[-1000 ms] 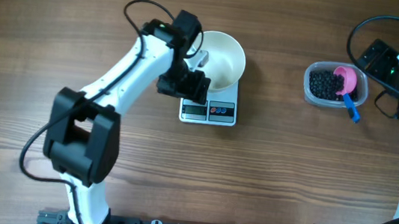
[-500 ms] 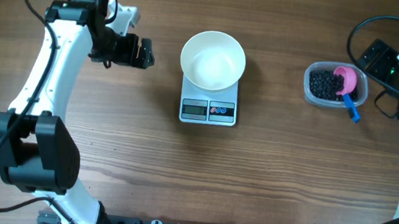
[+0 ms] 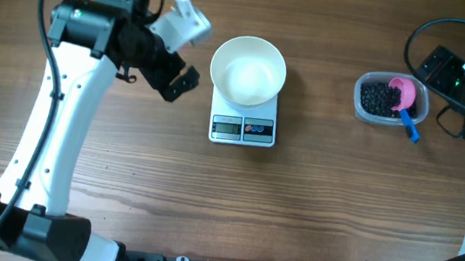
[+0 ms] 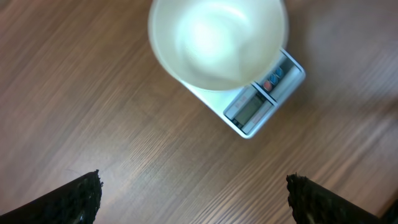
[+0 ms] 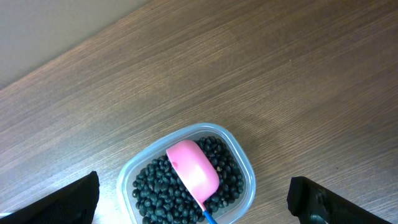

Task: Scoop item into bowl and weigh 150g on scale

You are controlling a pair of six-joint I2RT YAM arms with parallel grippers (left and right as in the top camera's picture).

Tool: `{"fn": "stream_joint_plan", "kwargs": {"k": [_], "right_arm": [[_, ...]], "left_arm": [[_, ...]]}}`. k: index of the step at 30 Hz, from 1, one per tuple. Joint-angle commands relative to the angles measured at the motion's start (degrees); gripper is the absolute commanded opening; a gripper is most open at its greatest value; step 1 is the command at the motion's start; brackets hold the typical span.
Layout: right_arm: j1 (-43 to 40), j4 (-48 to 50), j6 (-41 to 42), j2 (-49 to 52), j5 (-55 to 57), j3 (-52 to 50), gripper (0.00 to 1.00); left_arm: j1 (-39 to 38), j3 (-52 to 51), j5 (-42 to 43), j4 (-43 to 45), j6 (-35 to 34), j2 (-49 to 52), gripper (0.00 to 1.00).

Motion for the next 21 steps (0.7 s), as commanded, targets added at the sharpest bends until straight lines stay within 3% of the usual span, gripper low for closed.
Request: {"fn": "stream_joint_plan", "kwargs": {"k": [1,10,13,16,21], "right_arm": [[-0.17,0.09,0.7,-0.98,-0.52,0.13,1.0],[-0.17,0.09,0.7,-0.98,-0.52,0.13,1.0],[-0.17,0.09,0.7,-0.98,-0.52,0.13,1.0],[-0.17,0.09,0.72,-0.98,-0.52,0.13,1.0],[-0.17,0.09,0.7,-0.98,-0.5,0.13,1.0]], "left_arm": [[0.24,-3.08,-0.59,0.17,6.67,4.44,1.0],[0.24,-5.7,0.2,1.68,8.35,9.68,1.0],[0.24,-5.75,7.58,-7.78,36.04,9.62,1.0],[0.24,-7.76,7.65,-4.2,33.24,9.66,1.0],[0.24,-10.69,7.65,1.31,34.93,9.68,1.0]]}}
